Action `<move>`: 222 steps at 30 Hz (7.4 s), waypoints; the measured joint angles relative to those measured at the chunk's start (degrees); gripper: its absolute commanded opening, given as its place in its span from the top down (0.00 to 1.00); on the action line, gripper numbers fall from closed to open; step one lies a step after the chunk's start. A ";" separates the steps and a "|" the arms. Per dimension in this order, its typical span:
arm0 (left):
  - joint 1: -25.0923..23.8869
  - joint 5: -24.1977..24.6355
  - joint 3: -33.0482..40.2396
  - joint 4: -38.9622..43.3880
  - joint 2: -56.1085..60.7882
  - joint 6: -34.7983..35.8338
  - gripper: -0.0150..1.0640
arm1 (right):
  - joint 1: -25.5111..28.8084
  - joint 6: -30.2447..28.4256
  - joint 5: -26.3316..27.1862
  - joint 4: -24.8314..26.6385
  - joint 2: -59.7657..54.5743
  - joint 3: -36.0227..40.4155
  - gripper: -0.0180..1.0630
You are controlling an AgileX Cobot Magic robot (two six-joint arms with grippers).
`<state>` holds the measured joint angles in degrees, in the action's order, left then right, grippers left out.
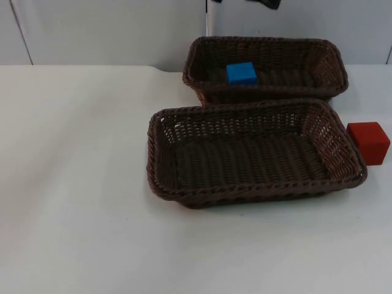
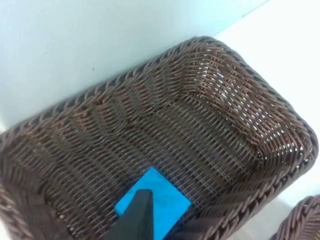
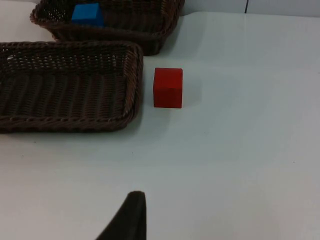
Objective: Pick up one cube with the left hand and place it into the upper basket. Pick up one cube with the right hand and place it into the lower basket.
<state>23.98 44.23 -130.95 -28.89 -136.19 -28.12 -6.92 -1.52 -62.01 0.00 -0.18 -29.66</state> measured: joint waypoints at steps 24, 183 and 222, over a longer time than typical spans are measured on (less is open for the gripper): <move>0.00 10.35 0.79 9.73 4.69 7.66 0.01 | 0.00 0.00 0.00 0.00 0.00 0.00 0.01; -9.28 -11.69 96.11 6.80 90.81 12.67 0.01 | 0.00 4.94 7.77 -0.76 -35.76 -11.29 0.01; -9.28 -11.69 96.11 6.80 90.81 12.67 0.01 | 0.00 -2.62 20.42 4.80 -102.92 -42.94 0.01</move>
<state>14.70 32.55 -34.85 -22.09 -45.38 -15.44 -6.92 -4.14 -41.60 4.80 -103.09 -72.60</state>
